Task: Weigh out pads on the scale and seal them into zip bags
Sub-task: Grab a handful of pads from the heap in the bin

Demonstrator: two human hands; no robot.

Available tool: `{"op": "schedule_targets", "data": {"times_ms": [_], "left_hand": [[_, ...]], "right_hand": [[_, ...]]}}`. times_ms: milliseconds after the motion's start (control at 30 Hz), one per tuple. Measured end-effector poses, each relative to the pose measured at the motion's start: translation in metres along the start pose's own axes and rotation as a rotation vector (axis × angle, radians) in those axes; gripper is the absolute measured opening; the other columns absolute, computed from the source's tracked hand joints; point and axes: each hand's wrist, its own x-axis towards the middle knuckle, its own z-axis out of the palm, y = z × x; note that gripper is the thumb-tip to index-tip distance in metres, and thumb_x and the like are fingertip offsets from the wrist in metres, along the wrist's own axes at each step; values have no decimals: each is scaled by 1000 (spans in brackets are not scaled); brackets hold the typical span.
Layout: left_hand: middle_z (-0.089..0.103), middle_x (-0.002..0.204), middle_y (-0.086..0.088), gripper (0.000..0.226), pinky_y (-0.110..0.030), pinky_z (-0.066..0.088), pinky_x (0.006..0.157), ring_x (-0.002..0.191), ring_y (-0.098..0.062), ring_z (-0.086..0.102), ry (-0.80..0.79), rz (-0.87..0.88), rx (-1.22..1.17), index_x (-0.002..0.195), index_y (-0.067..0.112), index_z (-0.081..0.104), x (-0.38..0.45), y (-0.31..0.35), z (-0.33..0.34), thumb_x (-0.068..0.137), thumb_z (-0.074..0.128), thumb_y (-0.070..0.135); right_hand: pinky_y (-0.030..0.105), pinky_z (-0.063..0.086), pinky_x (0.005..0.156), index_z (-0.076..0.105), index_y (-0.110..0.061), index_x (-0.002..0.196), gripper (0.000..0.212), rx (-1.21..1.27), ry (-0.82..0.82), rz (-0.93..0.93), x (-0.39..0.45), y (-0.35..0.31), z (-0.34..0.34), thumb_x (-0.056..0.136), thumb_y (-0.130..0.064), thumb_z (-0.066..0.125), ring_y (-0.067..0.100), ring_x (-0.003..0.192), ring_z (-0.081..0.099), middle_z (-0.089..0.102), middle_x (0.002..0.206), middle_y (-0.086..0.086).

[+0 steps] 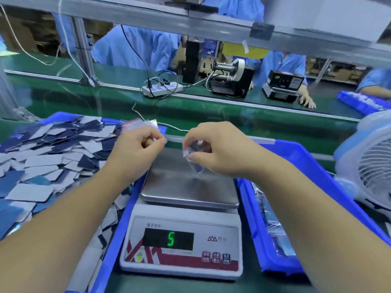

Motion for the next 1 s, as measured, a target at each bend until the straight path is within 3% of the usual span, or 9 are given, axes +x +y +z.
{"op": "schedule_targets", "data": {"times_ms": [167, 233, 300, 367, 567, 733, 800, 900, 1000], "left_hand": [[43, 52, 12, 21, -15, 34, 49, 48, -4, 40, -28, 13, 36, 79, 38, 68, -2, 1, 2, 93, 66, 23], [44, 53, 11, 21, -25, 36, 53, 47, -5, 40, -19, 14, 42, 79, 40, 67, -2, 0, 1, 93, 66, 24], [44, 52, 10, 22, -27, 35, 54, 46, -5, 39, -5, 16, 25, 79, 39, 67, -2, 1, 1, 93, 67, 22], [44, 51, 11, 24, -26, 35, 53, 45, -5, 39, 5, 16, 15, 79, 38, 67, -3, 1, 0, 93, 67, 19], [43, 49, 12, 24, -14, 38, 49, 47, -5, 40, 16, -27, -15, 72, 24, 67, -2, 3, -1, 93, 66, 13], [49, 57, 5, 22, -15, 35, 50, 53, -8, 39, 112, 31, -174, 71, 25, 69, 12, 37, -32, 91, 67, 14], [51, 54, 12, 18, -17, 39, 51, 50, -6, 42, 88, 54, -217, 68, 28, 70, 21, 49, -53, 86, 67, 24], [49, 51, 8, 22, -23, 40, 52, 51, -12, 44, -63, 24, -34, 73, 30, 71, 27, 41, -81, 79, 59, 47], [52, 56, 8, 24, -15, 33, 47, 50, -5, 41, -143, 9, 274, 74, 29, 68, 20, 10, -97, 89, 59, 45]], "right_hand": [[31, 51, 71, 67, -29, 89, 3, -165, 93, 305, -40, 35, -28, 85, -29, 68, 2, 71, 57, 62, 83, -12], [31, 52, 73, 67, -30, 87, 5, -290, -52, 484, -54, 53, -35, 85, -35, 67, 10, 77, 59, 62, 84, -16], [31, 50, 76, 71, -31, 88, 13, -389, -305, 605, -65, 65, -35, 86, -43, 66, 14, 87, 60, 65, 88, -16], [30, 47, 76, 73, -32, 91, 15, -391, -409, 651, -71, 69, -32, 89, -44, 64, 15, 89, 60, 65, 86, -17], [37, 54, 85, 70, -27, 98, 19, -361, -316, 587, -53, 54, -26, 92, -39, 57, 18, 95, 60, 69, 99, -8], [34, 53, 79, 62, -31, 94, 19, -313, -349, 429, -23, 9, -7, 88, -49, 59, 11, 86, 59, 66, 91, -13], [31, 49, 74, 62, -32, 95, 18, -294, -319, 356, -7, -11, 2, 88, -49, 59, 10, 85, 57, 65, 92, -14], [35, 53, 77, 59, -33, 91, 14, -259, -291, 264, 17, -41, 19, 88, -46, 57, 16, 88, 59, 66, 93, -10], [34, 52, 73, 63, -25, 92, 14, -265, -271, 158, 34, -64, 43, 87, -36, 55, 20, 86, 58, 67, 91, -6]]}}
